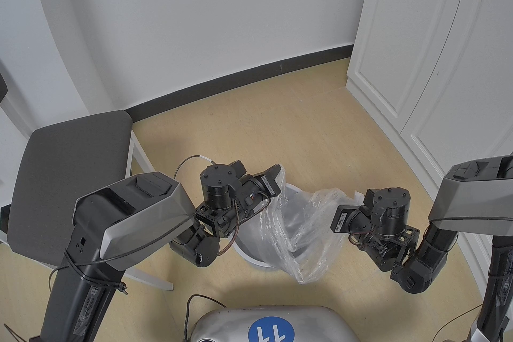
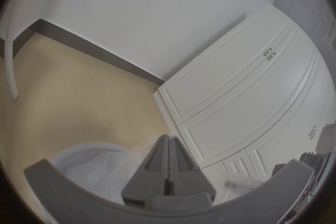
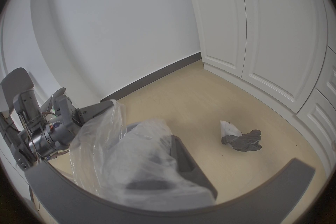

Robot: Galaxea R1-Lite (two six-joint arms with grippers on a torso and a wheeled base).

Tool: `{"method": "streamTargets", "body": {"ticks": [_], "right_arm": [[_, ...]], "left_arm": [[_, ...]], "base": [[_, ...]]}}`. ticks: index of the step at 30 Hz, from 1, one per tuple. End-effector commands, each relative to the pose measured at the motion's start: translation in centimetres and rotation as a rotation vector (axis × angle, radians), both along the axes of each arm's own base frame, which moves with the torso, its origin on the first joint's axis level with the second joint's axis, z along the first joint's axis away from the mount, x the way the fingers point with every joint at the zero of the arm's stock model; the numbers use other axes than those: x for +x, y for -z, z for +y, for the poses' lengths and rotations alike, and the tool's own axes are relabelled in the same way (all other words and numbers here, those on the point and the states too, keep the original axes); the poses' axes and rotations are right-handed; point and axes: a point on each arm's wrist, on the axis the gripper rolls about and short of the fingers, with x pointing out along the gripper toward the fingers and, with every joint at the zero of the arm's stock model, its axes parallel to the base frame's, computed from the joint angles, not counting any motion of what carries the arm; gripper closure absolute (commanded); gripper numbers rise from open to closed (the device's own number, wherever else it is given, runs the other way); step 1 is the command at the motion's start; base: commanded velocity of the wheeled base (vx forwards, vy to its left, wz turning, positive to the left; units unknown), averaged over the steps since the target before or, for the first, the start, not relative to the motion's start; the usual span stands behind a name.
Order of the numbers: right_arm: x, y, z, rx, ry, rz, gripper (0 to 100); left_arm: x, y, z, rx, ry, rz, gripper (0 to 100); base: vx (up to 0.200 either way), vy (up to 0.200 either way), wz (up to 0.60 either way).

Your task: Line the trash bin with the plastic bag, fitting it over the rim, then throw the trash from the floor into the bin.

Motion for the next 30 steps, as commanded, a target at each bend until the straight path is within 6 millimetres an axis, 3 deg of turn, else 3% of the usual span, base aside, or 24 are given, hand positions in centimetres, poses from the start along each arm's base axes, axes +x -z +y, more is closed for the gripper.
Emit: {"method": "streamTargets", "body": {"ticks": [1,10,14,19,24,30], "right_arm": [[-0.1,-0.2,0.2,0.004,-0.006,-0.006,100],[1.3,0.6,0.8,0.010,0.001,-0.014,100],[4.4,-0.2,1.1,0.009,0.024,-0.006,100],[7.2,-1.7,-0.1,0.039,0.073,0.090,100],[7.9,-2.6,-0.8,0.058,0.114,0.177,100],[8.2,-3.8,-1.2,0.069,0.126,0.162,100]], "left_arm": [[0.5,1.4,0.6,0.013,-0.016,0.016,100],[2.0,2.3,4.5,0.021,-0.088,-0.012,100],[2.0,1.9,6.6,0.052,-0.024,-0.015,100],[1.5,1.4,8.3,0.163,-0.046,-0.042,100],[2.0,0.6,10.0,0.216,-0.080,-0.047,100],[2.5,0.6,11.7,0.291,-0.111,-0.038,100]], "base": [[0.000,0.000,0.00],[0.000,0.000,0.00],[0.000,0.000,0.00],[0.000,0.000,0.00],[0.000,0.000,0.00],[0.000,0.000,0.00]]}}
